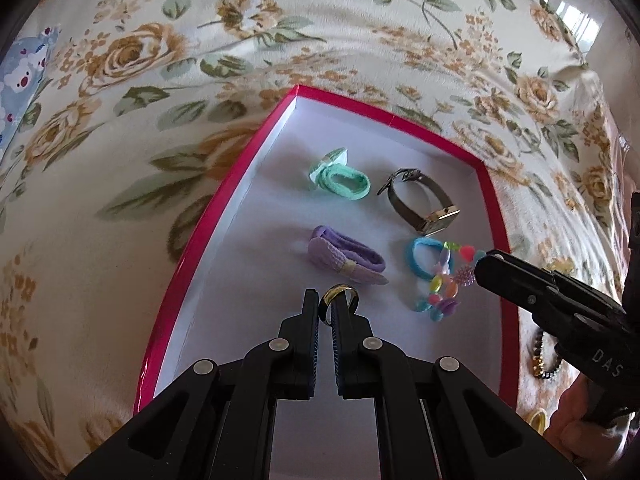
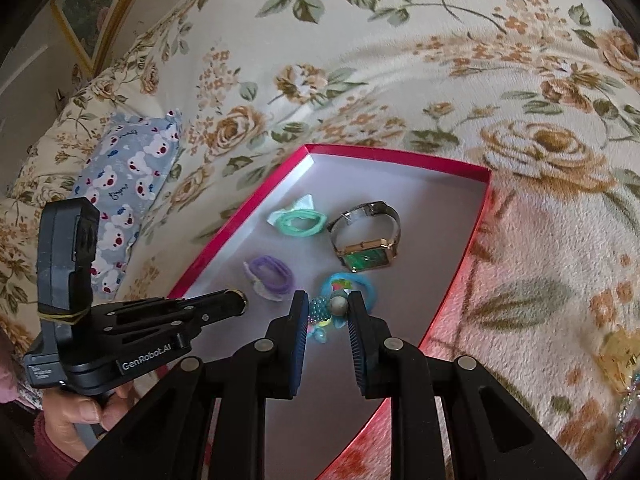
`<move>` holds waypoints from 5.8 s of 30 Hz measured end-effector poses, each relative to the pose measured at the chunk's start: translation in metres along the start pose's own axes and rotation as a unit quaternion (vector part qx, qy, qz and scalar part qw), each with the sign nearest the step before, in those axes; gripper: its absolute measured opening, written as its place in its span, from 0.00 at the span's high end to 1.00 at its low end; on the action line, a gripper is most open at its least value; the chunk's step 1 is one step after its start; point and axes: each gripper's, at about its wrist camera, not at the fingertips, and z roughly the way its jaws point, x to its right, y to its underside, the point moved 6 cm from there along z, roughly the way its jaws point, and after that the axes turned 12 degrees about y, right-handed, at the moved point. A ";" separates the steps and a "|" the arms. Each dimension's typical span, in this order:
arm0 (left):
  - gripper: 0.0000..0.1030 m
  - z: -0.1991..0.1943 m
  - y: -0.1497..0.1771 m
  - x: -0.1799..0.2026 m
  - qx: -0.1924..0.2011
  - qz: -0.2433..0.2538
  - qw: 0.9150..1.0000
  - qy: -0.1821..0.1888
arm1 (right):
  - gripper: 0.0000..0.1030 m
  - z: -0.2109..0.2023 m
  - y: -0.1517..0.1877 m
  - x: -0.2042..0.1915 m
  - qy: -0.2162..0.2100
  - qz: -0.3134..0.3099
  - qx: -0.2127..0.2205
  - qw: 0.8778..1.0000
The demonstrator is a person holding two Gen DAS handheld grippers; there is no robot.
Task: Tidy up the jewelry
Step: 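Lower both items into the box and open both tools, then move left tool to the black bead bracelet while right tool approaches silver chain, then grasp the black bead bracelet with left tool while right tool grasps crystal bracelet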
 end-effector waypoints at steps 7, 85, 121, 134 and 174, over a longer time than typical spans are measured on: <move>0.95 0.008 -0.005 0.000 -0.008 -0.002 1.000 -0.004 | 0.81 0.013 0.004 0.006 0.007 0.004 -0.012 1.000; 0.28 -0.009 0.056 0.164 -0.020 0.111 0.991 0.074 | 0.41 -0.173 0.099 0.209 0.166 0.151 0.061 0.973; 0.65 0.078 0.057 0.183 -0.076 0.208 0.974 0.045 | 0.69 -0.091 0.084 0.204 0.189 0.087 -0.020 0.978; 0.93 0.049 0.046 0.176 -0.042 0.183 0.978 0.089 | 0.93 -0.108 0.074 0.185 0.179 0.069 0.013 0.981; 0.93 -0.094 0.037 0.035 0.084 0.031 0.992 0.092 | 0.93 -0.093 0.014 -0.020 0.012 -0.055 0.054 0.997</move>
